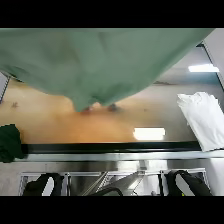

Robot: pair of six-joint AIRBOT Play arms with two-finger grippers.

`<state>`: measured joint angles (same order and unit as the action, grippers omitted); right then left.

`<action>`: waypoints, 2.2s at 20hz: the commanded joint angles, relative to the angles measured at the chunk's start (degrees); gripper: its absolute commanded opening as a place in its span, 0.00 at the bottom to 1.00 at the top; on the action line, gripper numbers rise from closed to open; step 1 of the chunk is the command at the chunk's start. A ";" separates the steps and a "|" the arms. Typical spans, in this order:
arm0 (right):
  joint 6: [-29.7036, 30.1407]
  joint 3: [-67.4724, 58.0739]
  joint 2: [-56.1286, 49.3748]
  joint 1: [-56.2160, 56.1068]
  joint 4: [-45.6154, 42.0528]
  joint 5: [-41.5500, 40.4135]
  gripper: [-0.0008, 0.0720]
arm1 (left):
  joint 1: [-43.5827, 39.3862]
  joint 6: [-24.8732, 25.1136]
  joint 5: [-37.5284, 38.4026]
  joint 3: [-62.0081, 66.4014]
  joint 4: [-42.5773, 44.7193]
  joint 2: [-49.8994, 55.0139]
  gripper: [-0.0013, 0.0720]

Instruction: Fold the shirts.

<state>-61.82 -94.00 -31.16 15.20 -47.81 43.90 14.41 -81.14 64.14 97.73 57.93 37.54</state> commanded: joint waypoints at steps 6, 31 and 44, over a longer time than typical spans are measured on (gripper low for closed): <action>3.50 -13.09 -0.31 0.07 3.67 -0.46 0.03 | 3.19 3.54 3.54 25.49 0.57 8.37 0.03; 4.42 -6.88 -58.45 0.72 10.64 15.39 0.51 | -0.11 7.30 15.82 15.89 -5.03 71.56 0.98; 7.45 13.94 -48.98 16.96 0.07 36.87 0.51 | 14.84 12.94 16.20 -39.39 -0.48 46.60 0.98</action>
<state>-56.73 -86.24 -81.82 31.29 -47.20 80.88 27.44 -70.43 85.65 70.65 55.61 88.23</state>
